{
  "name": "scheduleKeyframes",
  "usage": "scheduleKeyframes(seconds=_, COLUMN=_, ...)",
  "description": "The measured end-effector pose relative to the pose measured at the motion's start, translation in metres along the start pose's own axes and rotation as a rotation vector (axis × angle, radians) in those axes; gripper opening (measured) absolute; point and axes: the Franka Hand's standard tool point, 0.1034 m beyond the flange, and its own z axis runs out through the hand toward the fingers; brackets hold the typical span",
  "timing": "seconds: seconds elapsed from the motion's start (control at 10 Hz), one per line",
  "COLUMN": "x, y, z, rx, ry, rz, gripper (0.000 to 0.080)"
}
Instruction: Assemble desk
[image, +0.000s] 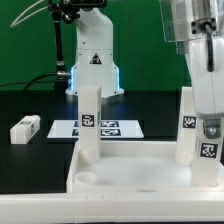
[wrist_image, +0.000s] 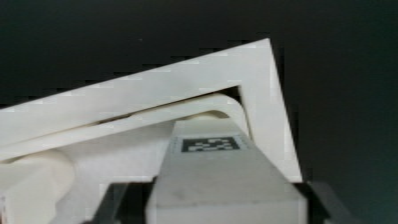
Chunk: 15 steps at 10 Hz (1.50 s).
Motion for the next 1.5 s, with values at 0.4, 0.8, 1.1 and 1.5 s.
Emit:
scheduleKeyframes(seconds=0.4, x=0.003, y=-0.001, z=0.002, rx=0.005, ry=0.006, rz=0.076, gripper=0.0294)
scheduleKeyframes(seconds=0.8, x=0.025, y=-0.005, z=-0.04, rx=0.04, ry=-0.022, rz=-0.057, gripper=0.0642)
scheduleKeyframes(seconds=1.1, x=0.031, y=-0.002, z=-0.042, rx=0.038, ry=-0.024, rz=-0.057, gripper=0.0648)
scheduleKeyframes(seconds=1.5, x=0.032, y=-0.002, z=-0.042, rx=0.039, ry=-0.024, rz=-0.058, gripper=0.0649)
